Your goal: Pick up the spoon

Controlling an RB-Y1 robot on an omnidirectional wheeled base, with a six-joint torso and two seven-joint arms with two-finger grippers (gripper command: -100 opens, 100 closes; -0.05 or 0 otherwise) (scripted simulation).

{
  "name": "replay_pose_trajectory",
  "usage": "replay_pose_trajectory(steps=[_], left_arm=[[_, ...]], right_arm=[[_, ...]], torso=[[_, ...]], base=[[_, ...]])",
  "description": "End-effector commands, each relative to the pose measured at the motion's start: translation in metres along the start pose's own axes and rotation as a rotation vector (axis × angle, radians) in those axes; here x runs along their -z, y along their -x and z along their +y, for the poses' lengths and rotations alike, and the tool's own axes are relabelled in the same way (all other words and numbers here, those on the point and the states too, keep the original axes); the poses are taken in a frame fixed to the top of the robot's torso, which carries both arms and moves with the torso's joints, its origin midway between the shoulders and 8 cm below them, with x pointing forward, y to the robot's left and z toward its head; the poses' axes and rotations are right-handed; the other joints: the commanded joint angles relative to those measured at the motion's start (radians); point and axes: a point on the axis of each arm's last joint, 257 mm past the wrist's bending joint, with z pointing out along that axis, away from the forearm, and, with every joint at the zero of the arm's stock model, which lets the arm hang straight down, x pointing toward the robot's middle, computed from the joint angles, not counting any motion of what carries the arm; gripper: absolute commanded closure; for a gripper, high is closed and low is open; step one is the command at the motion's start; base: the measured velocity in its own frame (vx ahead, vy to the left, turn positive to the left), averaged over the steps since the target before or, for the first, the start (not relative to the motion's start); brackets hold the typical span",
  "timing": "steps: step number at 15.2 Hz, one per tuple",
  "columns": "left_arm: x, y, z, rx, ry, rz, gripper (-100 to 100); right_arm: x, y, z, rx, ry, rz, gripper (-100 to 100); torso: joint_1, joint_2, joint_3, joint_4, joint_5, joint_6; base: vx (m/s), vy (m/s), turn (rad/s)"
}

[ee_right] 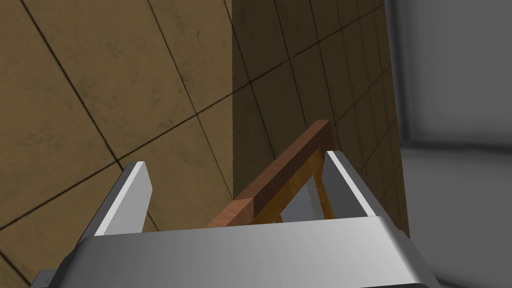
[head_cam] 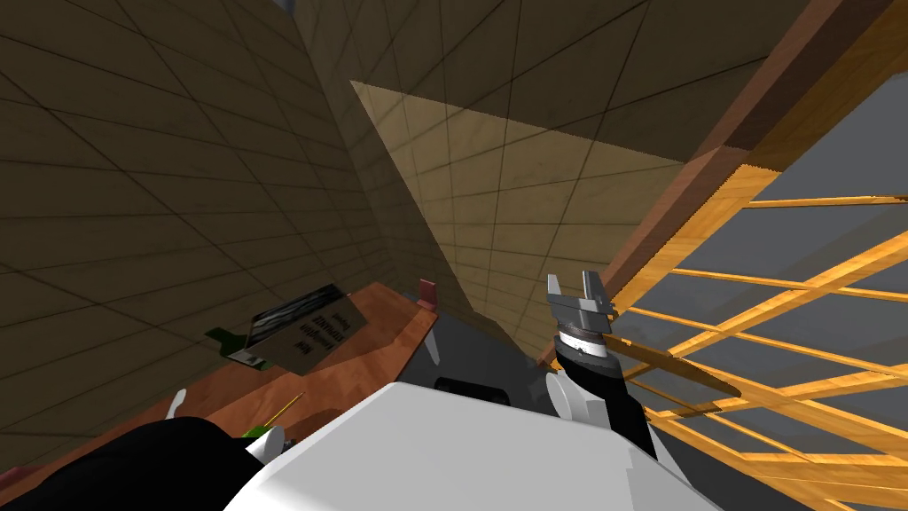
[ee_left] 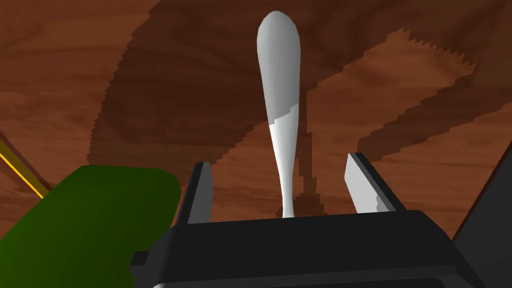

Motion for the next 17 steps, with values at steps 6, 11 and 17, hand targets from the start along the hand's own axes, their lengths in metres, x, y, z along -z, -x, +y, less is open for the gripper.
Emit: replay_pose_trajectory(steps=[6, 11, 17], left_arm=[[0.01, 0.008, -0.003, 0.003, 0.005, -0.009, 100], [0.024, 0.013, -0.037, 0.01, -0.039, -0.003, -100], [0.019, 0.039, 0.006, 0.155, 0.071, -0.038, -100]], right_arm=[[0.0, 0.0, 0.0, 0.0, 0.0, 0.0, 0], [0.0, 0.0, 0.0, 0.0, 0.0, 0.0, 0], [0.0, 0.0, 0.0, 0.0, 0.0, 0.0, 0]], torso=[[0.003, -0.002, -0.001, 0.0, 0.0, 0.001], [0.004, -0.004, -0.002, 0.0, 0.0, 0.001], [0.011, -0.005, -0.003, -0.001, 0.002, 0.001]], base=[[0.008, -0.011, -0.015], [0.027, -0.004, -0.036], [0.043, 0.084, -0.148]])
